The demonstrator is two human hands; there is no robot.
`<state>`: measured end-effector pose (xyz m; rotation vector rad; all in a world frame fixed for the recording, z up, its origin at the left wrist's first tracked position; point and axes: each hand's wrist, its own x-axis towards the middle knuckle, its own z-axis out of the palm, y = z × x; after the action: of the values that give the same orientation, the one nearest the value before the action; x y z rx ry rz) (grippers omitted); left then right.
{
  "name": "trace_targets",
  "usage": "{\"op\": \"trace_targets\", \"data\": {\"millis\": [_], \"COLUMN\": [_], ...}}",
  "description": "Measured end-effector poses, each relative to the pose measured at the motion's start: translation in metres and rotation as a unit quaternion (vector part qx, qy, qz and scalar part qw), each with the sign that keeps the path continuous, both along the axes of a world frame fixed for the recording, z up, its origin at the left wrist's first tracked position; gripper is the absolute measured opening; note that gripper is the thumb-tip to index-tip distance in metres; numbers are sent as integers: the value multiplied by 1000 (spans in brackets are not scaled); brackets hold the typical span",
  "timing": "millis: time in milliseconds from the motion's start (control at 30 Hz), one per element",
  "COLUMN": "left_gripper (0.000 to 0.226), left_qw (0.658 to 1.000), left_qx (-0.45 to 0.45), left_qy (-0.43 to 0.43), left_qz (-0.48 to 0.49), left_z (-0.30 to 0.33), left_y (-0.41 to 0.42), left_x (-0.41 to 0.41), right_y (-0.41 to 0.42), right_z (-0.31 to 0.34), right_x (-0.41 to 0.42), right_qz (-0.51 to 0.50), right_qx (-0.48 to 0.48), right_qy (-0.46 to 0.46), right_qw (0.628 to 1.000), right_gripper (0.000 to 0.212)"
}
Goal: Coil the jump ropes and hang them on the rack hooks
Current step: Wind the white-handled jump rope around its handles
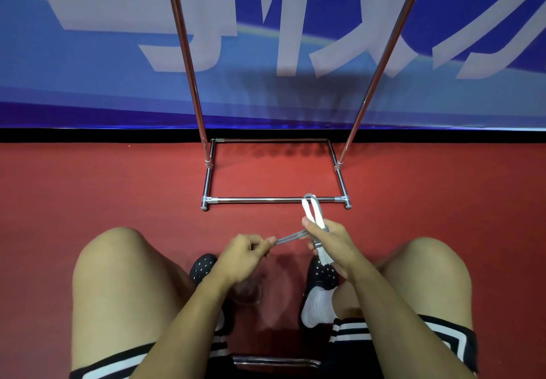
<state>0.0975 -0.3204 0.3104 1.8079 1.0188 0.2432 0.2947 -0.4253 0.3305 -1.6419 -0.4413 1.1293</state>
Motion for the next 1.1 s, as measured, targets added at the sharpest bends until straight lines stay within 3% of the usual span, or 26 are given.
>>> {"op": "trace_targets", "data": {"millis": [233,600,933,1100], "left_gripper": [49,49,49,48], "left_qw": [996,986,986,989], "left_qx": [78,160,165,141], "left_qy": [15,-4,-23,-46], "left_qz": [42,50,19,20], "left_z": [3,7,9,14], "left_y": [2,-4,-11,-12], "left_x": [-3,2,4,5], "right_y": [3,6,2,-2], "right_z": [-2,-10,0,4], "right_x": [1,-7,-9,-15], "right_qz": [12,36,42,91], "right_qx": [5,56,20,25], "right_qy": [126,36,9,89], "right_qw": [992,997,999,992], "right_gripper": [34,14,34,34]}}
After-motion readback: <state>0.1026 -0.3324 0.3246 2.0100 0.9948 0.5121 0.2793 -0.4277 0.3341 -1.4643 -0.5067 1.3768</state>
